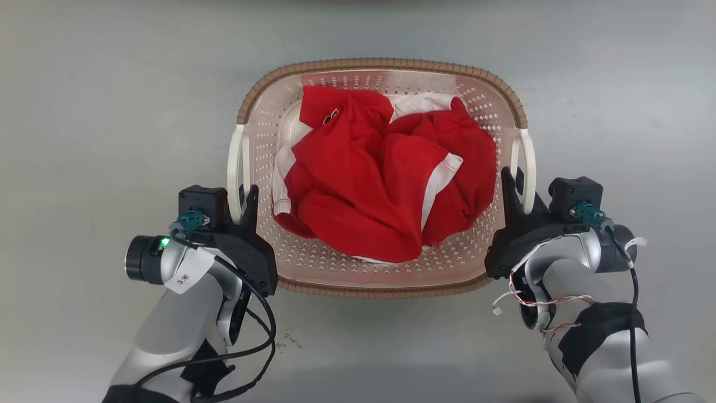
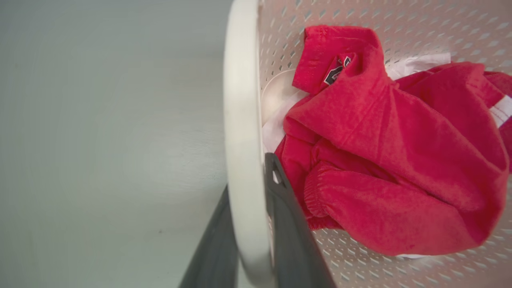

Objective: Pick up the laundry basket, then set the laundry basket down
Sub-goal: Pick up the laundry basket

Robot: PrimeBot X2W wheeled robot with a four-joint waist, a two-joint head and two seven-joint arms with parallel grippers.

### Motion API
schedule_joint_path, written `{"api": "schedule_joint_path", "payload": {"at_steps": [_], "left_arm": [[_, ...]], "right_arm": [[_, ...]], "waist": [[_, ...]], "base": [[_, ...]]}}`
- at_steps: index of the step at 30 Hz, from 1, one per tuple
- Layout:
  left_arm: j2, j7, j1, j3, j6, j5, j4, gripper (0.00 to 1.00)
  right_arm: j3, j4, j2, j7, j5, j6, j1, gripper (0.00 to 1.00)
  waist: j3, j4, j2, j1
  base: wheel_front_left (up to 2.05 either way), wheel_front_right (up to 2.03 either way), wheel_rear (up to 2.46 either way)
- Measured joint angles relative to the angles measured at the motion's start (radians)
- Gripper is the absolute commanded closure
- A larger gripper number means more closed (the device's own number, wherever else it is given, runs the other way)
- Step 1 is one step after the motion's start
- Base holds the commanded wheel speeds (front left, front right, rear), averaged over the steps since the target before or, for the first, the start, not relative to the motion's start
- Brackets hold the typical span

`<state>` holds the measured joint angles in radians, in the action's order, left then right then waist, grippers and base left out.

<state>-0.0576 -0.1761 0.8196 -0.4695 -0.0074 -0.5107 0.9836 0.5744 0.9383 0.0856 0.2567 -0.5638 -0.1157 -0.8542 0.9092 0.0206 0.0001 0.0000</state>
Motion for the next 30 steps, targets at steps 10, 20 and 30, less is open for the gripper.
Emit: {"api": "schedule_joint_path", "payload": {"at_steps": [10,20,30], "left_arm": [[0.004,-0.006,-0.005,-0.043,0.022,-0.062,0.029,1.00],[0.005,-0.012,-0.032,-0.078,0.034,-0.123,0.069,1.00],[0.011,-0.007,-0.124,-0.121,0.035,-0.178,0.123,1.00]], "right_arm": [[0.050,0.038,-0.001,0.000,-0.060,-0.007,0.002,1.00],[0.127,0.060,-0.002,-0.005,-0.121,-0.009,0.015,1.00],[0.225,0.066,-0.003,-0.055,-0.194,-0.014,0.103,1.00]], "waist": [[-0.072,0.004,0.0000,0.0000],[-0.196,0.009,0.0000,-0.0001],[-0.338,0.013,-0.0001,-0.0001]], "base": [[0.00,0.00,0.00],[0.00,0.00,0.00],[0.00,0.00,0.00]]}}
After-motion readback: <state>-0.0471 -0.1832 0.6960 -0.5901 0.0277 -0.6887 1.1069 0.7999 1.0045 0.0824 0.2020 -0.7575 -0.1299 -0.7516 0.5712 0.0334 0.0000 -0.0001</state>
